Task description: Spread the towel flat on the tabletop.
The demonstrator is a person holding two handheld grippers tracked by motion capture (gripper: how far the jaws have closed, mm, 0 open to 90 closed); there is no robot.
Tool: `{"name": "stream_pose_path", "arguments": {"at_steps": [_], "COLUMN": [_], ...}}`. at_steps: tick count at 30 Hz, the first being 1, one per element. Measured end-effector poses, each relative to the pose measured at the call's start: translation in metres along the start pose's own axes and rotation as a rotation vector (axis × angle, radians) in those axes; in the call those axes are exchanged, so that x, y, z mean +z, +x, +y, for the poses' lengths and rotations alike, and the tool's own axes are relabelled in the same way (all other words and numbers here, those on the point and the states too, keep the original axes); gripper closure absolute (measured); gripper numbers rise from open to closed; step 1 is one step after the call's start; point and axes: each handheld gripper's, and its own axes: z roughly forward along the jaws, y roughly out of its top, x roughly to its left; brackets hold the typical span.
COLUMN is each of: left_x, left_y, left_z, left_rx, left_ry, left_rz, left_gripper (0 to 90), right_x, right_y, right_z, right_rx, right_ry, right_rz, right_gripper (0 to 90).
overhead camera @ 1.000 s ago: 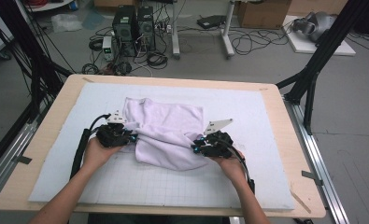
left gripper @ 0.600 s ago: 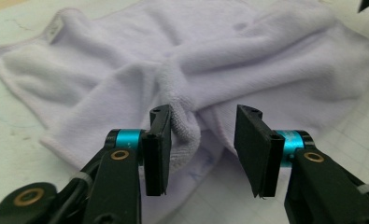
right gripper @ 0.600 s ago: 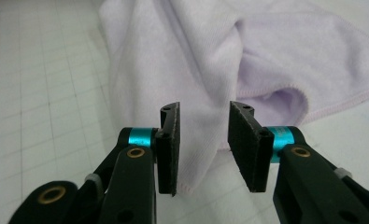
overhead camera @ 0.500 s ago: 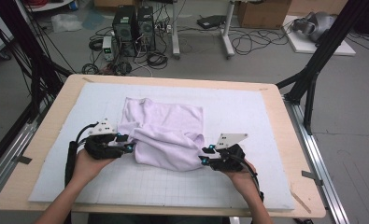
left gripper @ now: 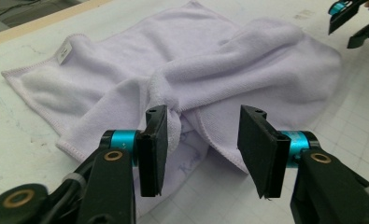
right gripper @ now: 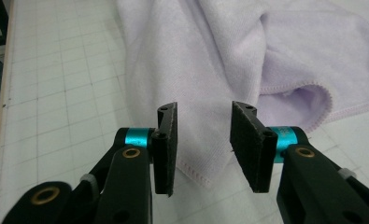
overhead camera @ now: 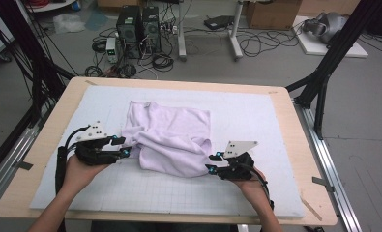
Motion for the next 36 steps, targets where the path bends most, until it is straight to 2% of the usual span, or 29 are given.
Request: {"name": "stream_pose_path", "arguments": {"at_steps": [4, 10, 14, 16, 19, 22, 23, 24, 26, 29, 32, 36], "left_x": [0.005, 0.033, 0.05, 0.058, 0.073, 0.085, 0.088, 0.09, 0.09, 0.088, 0.084, 0.065], "left_y": [-0.006, -0.02, -0.026, -0.029, -0.032, -0.036, -0.036, -0.038, -0.038, -0.038, -0.038, -0.041], "left_z": [-0.004, -0.01, -0.011, -0.012, -0.017, -0.021, -0.022, -0.024, -0.023, -0.023, -0.022, -0.019], "left_rx": [0.012, 0.042, 0.057, 0.061, 0.044, 0.054, 0.06, 0.072, 0.076, 0.082, 0.087, 0.094], "left_ry": [0.011, 0.055, 0.083, 0.11, 0.163, 0.205, 0.226, 0.227, 0.225, 0.228, 0.227, 0.193], "left_rz": [-0.04, -0.129, -0.161, -0.166, -0.177, -0.16, -0.153, -0.143, -0.125, -0.133, -0.13, -0.131], "left_gripper": [57.7, 58.6, 60.2, 60.3, 56.8, 56.2, 58.1, 61.2, 66.3, 79.3, 83.1, 84.5], "right_x": [-0.002, 0.0, 0.003, 0.005, 0.009, 0.015, 0.018, 0.021, 0.026, 0.03, 0.031, 0.024], "right_y": [0.001, -0.001, -0.005, -0.007, -0.008, -0.007, -0.007, -0.006, -0.006, -0.003, 0.0, 0.004], "right_z": [0.0, -0.002, -0.005, -0.007, -0.008, -0.008, -0.008, -0.008, -0.009, -0.008, -0.006, -0.003], "right_rx": [-0.006, -0.003, 0.024, 0.035, 0.037, 0.025, 0.022, 0.022, 0.018, 0.009, -0.008, -0.011], "right_ry": [-0.003, 0.018, 0.01, 0.013, 0.037, 0.071, 0.083, 0.096, 0.125, 0.149, 0.162, 0.138], "right_rz": [0.004, -0.007, 0.01, 0.008, 0.008, 0.006, 0.012, 0.014, 0.019, 0.028, 0.039, 0.054], "right_gripper": [62.0, 61.7, 62.0, 62.3, 63.3, 64.2, 65.0, 65.8, 69.3, 81.2, 86.3, 86.6]}}
